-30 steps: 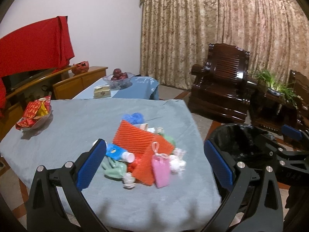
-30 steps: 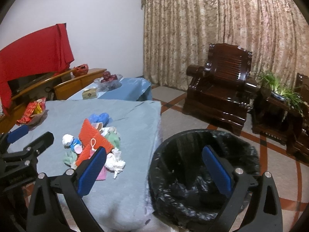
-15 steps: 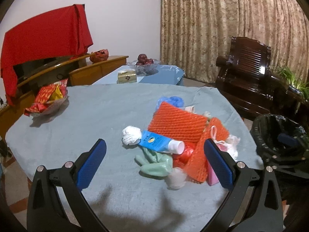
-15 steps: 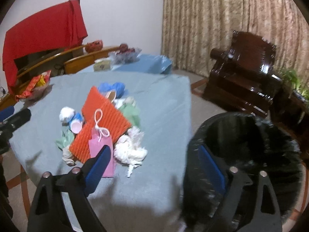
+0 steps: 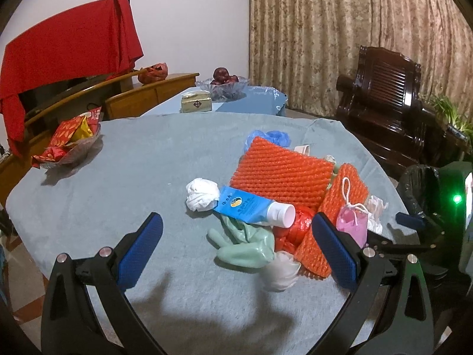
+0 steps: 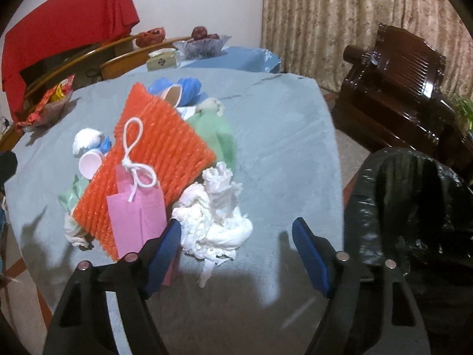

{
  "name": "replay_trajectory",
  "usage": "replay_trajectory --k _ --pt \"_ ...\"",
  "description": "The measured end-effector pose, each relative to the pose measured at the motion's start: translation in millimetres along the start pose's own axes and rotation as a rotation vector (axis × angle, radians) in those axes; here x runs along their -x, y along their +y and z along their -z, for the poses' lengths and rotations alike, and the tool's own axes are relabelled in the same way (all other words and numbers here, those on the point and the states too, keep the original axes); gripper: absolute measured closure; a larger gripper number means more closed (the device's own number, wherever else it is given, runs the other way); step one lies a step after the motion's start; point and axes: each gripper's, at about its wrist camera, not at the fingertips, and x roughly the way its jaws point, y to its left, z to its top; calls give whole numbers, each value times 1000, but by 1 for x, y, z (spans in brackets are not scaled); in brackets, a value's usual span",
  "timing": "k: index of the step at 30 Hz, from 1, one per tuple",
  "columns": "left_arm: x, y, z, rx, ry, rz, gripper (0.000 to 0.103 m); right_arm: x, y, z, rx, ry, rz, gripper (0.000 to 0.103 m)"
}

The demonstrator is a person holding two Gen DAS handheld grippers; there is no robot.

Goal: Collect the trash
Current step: 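Grasp the crumpled white tissue with the right gripper while the left gripper approaches the pink bag, then grasp the pink paper bag with the left gripper while the right gripper drops the tissue into the bin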

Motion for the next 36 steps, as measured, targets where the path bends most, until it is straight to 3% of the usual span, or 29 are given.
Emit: replay_trajectory --k 4,9,11,19,23,31,36 --pt "-4 -4 1 -3 7 9 6 -7 0 -1 -18 32 -85 51" --pt "-8 -15 1 -19 21 28 14 3 -9 0 -51 21 -111 60" --pt "-9 -20 1 -24 29 42 20 11 -14 -1 -66 5 -98 60" --pt "-11 -60 8 -61 33 129 24 53 -48 -4 -106 -80 -18 60" --pt "-19 -86 17 -92 54 167 35 65 -59 -1 -100 -92 16 60" --pt "-49 -117 39 -129 161 160 53 73 -75 13 -124 -82 32 60" --pt "-58 -122 47 -142 197 149 79 74 -81 19 -145 -77 35 60"
